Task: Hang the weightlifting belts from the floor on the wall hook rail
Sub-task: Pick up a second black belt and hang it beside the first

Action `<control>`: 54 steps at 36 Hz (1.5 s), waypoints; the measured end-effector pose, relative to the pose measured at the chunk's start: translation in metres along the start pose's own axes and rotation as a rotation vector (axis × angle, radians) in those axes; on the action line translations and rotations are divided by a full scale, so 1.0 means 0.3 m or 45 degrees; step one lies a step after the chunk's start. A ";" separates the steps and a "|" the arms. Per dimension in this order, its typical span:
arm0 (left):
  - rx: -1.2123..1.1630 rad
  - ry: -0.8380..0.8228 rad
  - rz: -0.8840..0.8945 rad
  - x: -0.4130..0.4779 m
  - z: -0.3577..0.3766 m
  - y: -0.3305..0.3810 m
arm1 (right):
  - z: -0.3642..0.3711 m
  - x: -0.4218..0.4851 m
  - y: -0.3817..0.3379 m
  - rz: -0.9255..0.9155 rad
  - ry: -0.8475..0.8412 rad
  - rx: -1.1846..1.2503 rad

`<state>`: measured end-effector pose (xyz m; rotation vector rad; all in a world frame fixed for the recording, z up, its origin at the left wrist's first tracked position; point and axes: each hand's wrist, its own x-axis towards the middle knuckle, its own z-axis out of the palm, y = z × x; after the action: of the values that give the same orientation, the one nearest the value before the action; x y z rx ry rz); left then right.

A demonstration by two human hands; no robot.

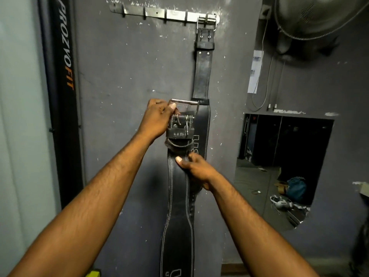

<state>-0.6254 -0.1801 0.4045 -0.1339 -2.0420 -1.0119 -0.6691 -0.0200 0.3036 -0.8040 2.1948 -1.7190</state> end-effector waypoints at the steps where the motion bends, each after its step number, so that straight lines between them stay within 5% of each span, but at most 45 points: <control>1: 0.053 0.040 0.029 -0.001 -0.006 0.008 | 0.005 0.000 -0.004 0.008 -0.007 -0.028; 4: -0.001 0.183 0.025 -0.018 -0.005 0.015 | -0.034 0.010 -0.026 0.012 -0.152 -0.092; 7: -0.090 0.303 -0.032 -0.031 0.007 -0.012 | -0.133 0.026 -0.062 -0.109 -0.255 0.233; 11: -0.159 0.442 -0.060 -0.060 0.042 -0.019 | -0.152 0.033 -0.154 -0.463 -0.036 0.587; 20: -0.236 0.596 0.023 -0.017 0.040 -0.017 | 0.070 0.131 -0.167 -0.773 0.379 -0.145; 26: -0.347 0.563 0.013 0.054 0.005 -0.041 | 0.124 0.154 -0.206 -0.919 0.415 0.030; 31: -0.327 0.533 0.081 0.150 0.002 -0.036 | 0.120 0.240 -0.258 -0.937 0.674 -0.001; 36: -0.444 0.343 0.234 0.218 0.027 -0.087 | 0.037 0.352 -0.349 -0.903 0.735 0.175; 43: -0.365 0.691 0.392 0.516 0.050 -0.088 | -0.101 0.631 -0.519 -0.982 0.879 -0.359; 54: -0.483 0.811 0.336 1.113 0.108 0.075 | -0.372 0.913 -0.918 -1.194 1.172 -0.153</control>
<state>-0.8526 -0.2255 0.6480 -0.2372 -1.2142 -1.0901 -0.8749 -0.1238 0.6355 -1.4463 2.6905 -2.8603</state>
